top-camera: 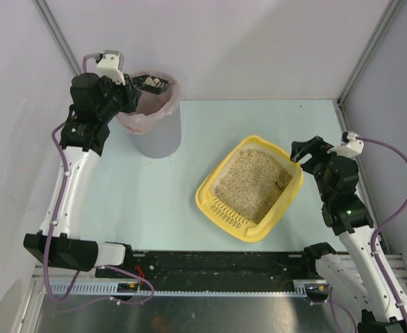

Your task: Clean the litter box

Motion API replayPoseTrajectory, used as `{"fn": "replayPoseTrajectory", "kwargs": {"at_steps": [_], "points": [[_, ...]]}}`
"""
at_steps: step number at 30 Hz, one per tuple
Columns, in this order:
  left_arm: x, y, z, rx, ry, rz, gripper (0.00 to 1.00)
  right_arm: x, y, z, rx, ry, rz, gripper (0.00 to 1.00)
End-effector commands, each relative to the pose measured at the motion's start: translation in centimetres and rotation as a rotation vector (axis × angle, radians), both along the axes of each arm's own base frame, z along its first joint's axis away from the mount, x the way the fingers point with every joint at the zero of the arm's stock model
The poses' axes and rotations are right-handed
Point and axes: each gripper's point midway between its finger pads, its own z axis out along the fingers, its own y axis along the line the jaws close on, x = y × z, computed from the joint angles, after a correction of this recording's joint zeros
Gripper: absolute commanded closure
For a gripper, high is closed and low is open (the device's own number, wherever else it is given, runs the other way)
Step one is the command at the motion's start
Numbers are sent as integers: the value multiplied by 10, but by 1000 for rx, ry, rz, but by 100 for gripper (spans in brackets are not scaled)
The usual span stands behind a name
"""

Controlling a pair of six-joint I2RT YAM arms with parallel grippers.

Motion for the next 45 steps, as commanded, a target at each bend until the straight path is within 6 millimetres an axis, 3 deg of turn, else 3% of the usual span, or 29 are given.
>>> {"fn": "replayPoseTrajectory", "kwargs": {"at_steps": [1,12,21,25,27,40,45], "points": [[10,27,2,125,7,105,100,1,-2,10,-6,-37,-5,19],[20,32,-3,220,50,96,100,3,1,8,2,-32,3,19],[24,35,-22,355,72,62,100,3,0,7,-2,-29,1,19],[24,18,-27,459,55,9,100,4,1,8,3,-31,5,19],[25,26,-30,533,62,57,100,4,2,8,7,-31,9,19],[21,12,-57,836,95,39,100,5,4,6,8,-26,18,19],[21,8,-57,889,91,38,100,4,4,8,11,-30,19,19]]}}
